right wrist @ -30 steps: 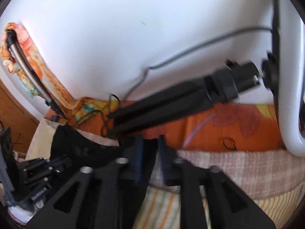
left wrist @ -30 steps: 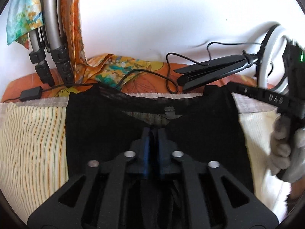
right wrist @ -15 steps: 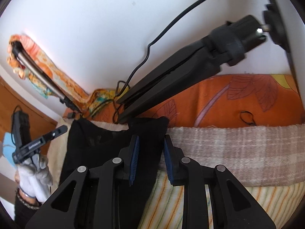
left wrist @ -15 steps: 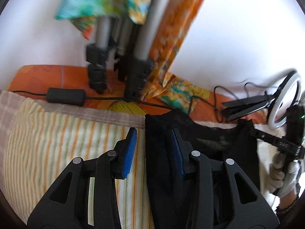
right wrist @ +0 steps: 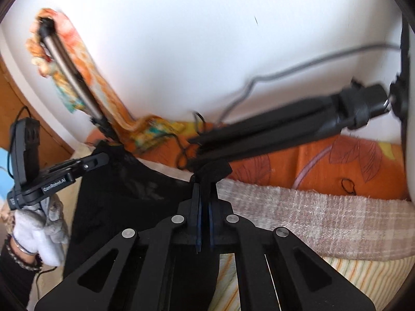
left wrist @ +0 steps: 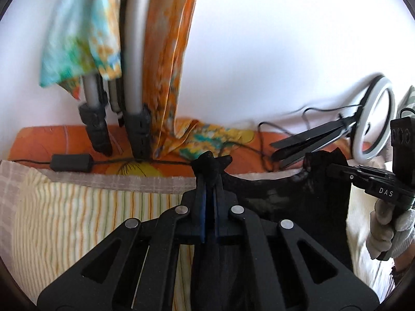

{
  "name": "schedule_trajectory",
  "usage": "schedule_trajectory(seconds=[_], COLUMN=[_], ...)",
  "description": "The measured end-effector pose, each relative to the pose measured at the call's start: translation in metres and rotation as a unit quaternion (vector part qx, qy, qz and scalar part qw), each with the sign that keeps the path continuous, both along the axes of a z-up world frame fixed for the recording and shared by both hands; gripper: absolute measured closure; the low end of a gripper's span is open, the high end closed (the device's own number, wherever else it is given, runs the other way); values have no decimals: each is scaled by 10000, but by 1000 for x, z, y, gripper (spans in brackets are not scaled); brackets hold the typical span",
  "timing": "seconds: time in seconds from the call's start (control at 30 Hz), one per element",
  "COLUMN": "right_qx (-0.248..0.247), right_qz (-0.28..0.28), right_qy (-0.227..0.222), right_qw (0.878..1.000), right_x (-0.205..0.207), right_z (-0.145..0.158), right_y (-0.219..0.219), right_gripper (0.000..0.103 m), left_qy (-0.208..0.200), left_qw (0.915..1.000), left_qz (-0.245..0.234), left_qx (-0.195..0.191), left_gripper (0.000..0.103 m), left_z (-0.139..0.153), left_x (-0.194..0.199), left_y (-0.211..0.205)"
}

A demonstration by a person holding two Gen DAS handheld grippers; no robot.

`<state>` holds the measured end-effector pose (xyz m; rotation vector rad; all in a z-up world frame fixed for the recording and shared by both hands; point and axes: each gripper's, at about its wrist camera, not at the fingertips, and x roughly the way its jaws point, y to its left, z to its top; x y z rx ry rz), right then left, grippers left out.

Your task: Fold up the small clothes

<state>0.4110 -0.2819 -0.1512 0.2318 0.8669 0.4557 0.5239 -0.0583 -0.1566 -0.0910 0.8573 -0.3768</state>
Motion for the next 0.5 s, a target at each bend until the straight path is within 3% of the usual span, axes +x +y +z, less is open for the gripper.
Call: schedule_trajectory(seconds=[0.1, 0.27, 0.5], right_qx=[58, -175, -364], right_qz=[78, 179, 222], right_qy=[-278, -498, -495], right_qw=[9996, 9984, 9979], right_x=[-18, -59, -143], right_z=[17, 40, 48], right_y=[-1, 3, 12], right_gripper=[101, 101, 101], left_qy=[-140, -500, -420], left_qw=[9998, 9985, 9986], left_qz=[-42, -224, -287], left_qx=[-125, 52, 130], left_gripper=[101, 101, 101], left_z=[17, 39, 47], left_x=[-10, -60, -141], left_y=[5, 13, 36])
